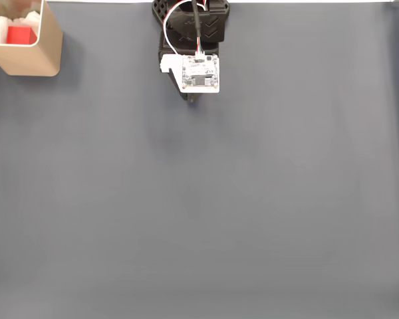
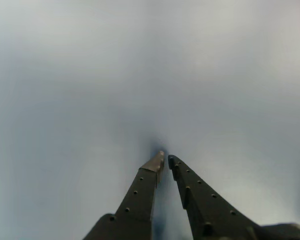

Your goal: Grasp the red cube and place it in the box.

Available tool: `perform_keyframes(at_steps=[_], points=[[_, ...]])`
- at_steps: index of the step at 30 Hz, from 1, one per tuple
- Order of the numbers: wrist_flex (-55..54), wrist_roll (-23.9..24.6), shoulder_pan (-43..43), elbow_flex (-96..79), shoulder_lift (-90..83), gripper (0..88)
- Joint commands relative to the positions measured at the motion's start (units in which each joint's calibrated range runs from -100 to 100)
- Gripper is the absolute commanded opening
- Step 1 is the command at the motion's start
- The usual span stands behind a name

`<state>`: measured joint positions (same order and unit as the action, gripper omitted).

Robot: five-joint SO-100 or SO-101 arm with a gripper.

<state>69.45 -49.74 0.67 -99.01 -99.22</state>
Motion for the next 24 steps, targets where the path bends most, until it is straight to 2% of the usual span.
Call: perform_keyframes(at_steps=[1,9,24], points=[[1.70,0.05,-0.38,-0.81,-0.69,0.0],[6.29,-0.24,-0.38,-0.81,-0.69,0.0],[6.45,0.49,-0.31,-0.81,-0.69,0.2]])
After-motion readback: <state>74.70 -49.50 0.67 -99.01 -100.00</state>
